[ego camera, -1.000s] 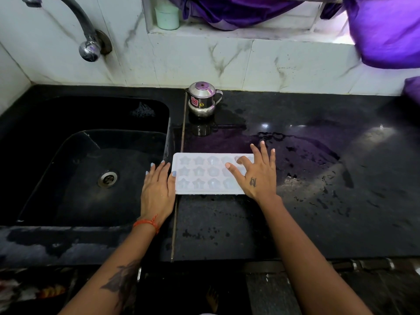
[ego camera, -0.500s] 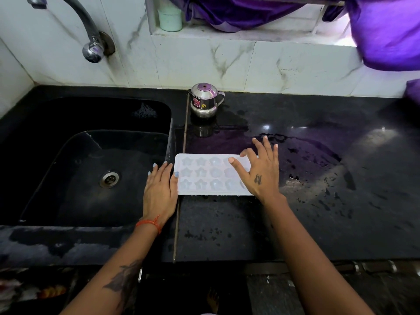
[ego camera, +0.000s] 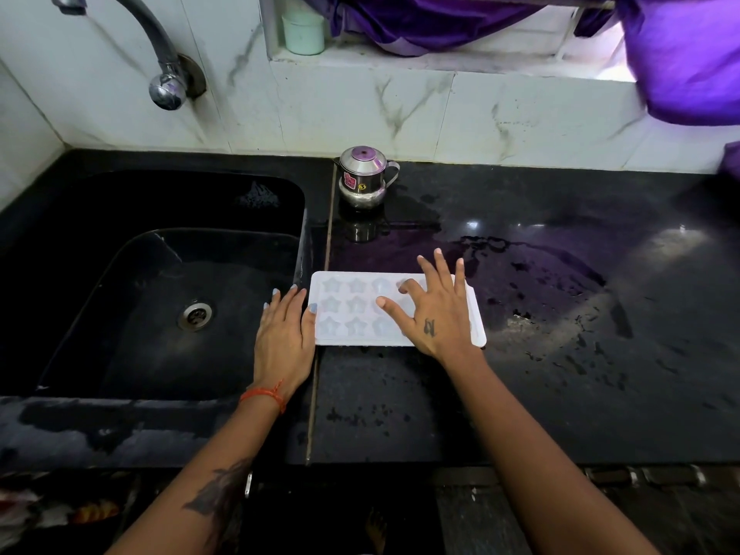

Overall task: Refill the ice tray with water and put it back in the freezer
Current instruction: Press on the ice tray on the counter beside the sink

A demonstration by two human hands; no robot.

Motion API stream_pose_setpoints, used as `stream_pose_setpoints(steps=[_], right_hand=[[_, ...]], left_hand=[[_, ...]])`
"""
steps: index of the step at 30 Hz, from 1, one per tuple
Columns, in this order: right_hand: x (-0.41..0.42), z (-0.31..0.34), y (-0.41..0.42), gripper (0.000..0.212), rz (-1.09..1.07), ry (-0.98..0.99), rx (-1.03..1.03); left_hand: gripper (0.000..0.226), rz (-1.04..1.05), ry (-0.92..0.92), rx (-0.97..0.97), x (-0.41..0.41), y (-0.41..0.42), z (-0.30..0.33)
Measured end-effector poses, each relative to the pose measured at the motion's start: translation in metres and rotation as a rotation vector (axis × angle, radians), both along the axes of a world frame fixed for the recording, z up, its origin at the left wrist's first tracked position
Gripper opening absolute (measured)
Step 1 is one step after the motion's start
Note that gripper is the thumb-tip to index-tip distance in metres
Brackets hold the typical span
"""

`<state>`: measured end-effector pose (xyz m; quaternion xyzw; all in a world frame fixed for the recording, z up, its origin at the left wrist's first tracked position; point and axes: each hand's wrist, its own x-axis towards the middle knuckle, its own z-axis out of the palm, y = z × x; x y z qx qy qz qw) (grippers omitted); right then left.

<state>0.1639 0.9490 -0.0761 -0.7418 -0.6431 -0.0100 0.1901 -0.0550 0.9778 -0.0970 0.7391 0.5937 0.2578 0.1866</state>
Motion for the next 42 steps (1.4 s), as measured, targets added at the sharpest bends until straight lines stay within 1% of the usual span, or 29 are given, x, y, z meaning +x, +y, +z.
stream_pose_setpoints(steps=[4,11,15,20,24,30,38,42], right_hand=[[0.0004,-0.0008,-0.0004,0.076,0.011,-0.025,-0.026],[0.0002,-0.0017,-0.0021,0.073,-0.034,-0.056,-0.038],[-0.0004,-0.0007,-0.0028,0.073,-0.043,-0.039,-0.045],[0.0000,-0.0006,-0.0025,0.072,-0.042,-0.023,-0.055],[0.0004,0.0007,-0.0024,0.074,-0.029,-0.027,-0.077],[0.0010,0.0004,-0.0027,0.075,-0.015,-0.030,-0.080],[0.0011,-0.0001,-0.0028,0.075,-0.017,-0.018,-0.068],[0.0009,-0.0002,-0.0030,0.073,-0.036,-0.020,-0.077]], left_hand=[[0.062,0.000,0.006,-0.003,0.0000,-0.0002,0.0000],[0.062,0.001,0.011,-0.003,-0.0006,-0.0003,0.0003],[0.061,0.000,0.016,-0.004,-0.0005,-0.0008,0.0002],[0.050,0.004,0.008,-0.001,0.0003,-0.0011,0.0007],[0.047,0.009,0.001,-0.004,0.0005,-0.0012,0.0008],[0.055,0.004,-0.001,-0.008,0.0000,-0.0016,0.0005],[0.049,0.005,0.012,-0.010,0.0001,-0.0012,-0.0001],[0.056,0.002,0.011,-0.005,-0.0005,-0.0014,-0.0001]])
